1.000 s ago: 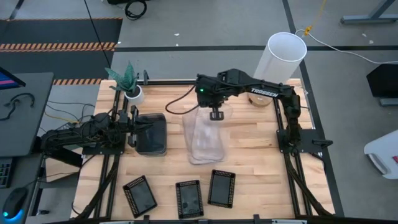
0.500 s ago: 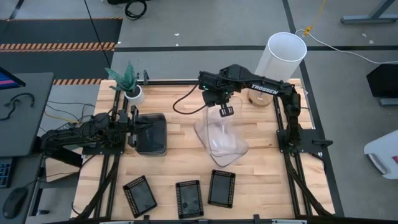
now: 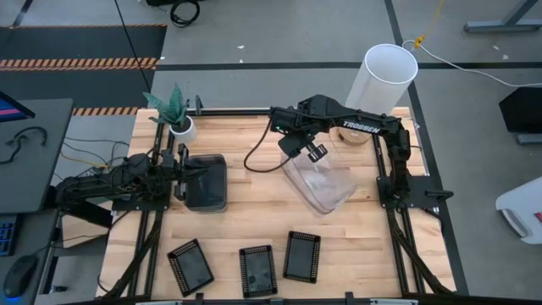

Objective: Stack baskets by color
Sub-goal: Stack the right transparent bin on top of the left transparent bin

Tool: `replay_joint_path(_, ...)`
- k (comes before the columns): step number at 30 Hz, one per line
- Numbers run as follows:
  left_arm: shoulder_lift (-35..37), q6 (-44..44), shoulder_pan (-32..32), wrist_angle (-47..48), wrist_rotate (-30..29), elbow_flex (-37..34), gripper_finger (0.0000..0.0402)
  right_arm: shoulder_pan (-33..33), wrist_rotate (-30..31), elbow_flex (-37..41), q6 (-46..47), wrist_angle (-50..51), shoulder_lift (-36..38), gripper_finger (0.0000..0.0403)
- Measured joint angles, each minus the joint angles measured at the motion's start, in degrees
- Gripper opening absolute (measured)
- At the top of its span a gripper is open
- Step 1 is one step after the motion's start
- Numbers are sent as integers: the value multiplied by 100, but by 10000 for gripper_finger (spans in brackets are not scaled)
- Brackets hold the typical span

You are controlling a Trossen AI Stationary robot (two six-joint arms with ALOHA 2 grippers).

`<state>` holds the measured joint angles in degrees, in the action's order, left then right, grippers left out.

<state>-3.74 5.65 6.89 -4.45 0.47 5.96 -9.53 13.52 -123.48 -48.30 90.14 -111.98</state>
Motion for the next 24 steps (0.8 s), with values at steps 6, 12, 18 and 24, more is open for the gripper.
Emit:
replay_joint_path(6,1,0,-1,0,0,0,36,41,-656,0,-206,-3,-46,3)
replay_joint_path(12,1,0,-1,0,0,0,29,27,-769,407,-439,-33,-52,2)
replay_joint_path(18,-1,0,-1,0,0,0,26,27,-808,859,-664,-208,-52,1)
replay_joint_path(24,1,2,-1,0,0,0,35,-7,-826,1370,-423,-685,-52,16)
